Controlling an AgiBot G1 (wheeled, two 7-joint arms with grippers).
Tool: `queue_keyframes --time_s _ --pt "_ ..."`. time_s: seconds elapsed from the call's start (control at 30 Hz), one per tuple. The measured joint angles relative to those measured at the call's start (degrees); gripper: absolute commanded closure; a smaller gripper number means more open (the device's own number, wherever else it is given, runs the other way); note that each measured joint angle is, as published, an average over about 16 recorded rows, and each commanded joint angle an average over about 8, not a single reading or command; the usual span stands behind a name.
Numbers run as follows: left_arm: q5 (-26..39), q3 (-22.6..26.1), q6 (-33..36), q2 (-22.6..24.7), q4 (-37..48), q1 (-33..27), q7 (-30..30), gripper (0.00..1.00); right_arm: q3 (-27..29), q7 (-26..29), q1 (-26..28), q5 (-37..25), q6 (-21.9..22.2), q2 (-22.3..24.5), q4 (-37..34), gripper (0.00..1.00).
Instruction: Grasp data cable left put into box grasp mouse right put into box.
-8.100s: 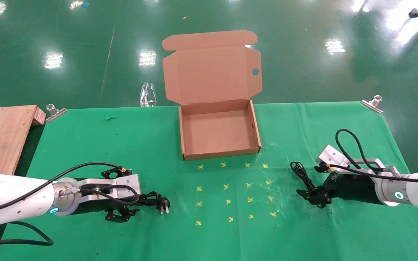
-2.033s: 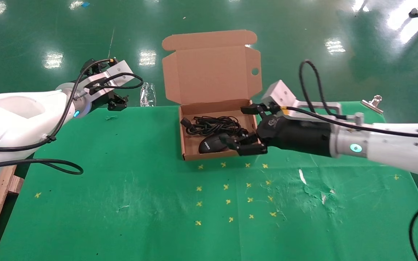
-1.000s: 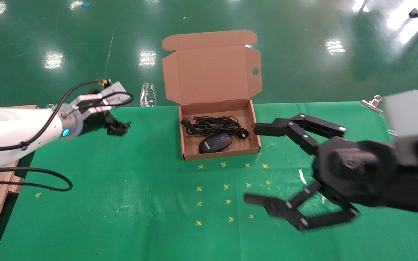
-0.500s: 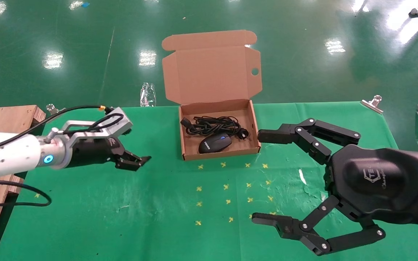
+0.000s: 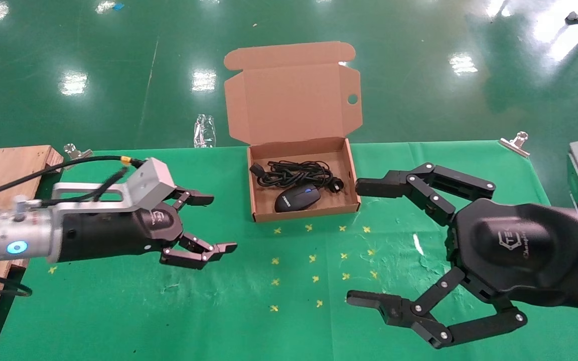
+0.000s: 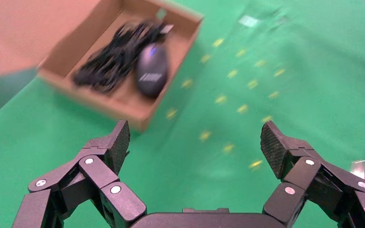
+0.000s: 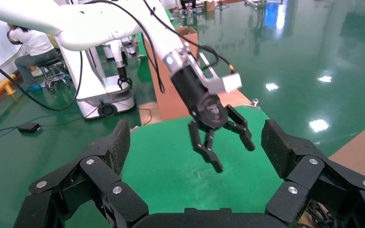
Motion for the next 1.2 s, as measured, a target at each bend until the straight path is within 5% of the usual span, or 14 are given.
queue_keyframes --time_s 0.67,1.2 --pt "-35.9 -8.1 13.3 -8.7 -3.7 5.9 14.8 0.00 -0.1 0.0 0.0 0.1 0.0 0.0 0.0 0.00" --pt "-40.1 -9.0 14.8 -9.8 -4.2 6.6 16.3 0.00 -0.1 0.0 0.0 0.1 0.0 0.1 0.0 0.00"
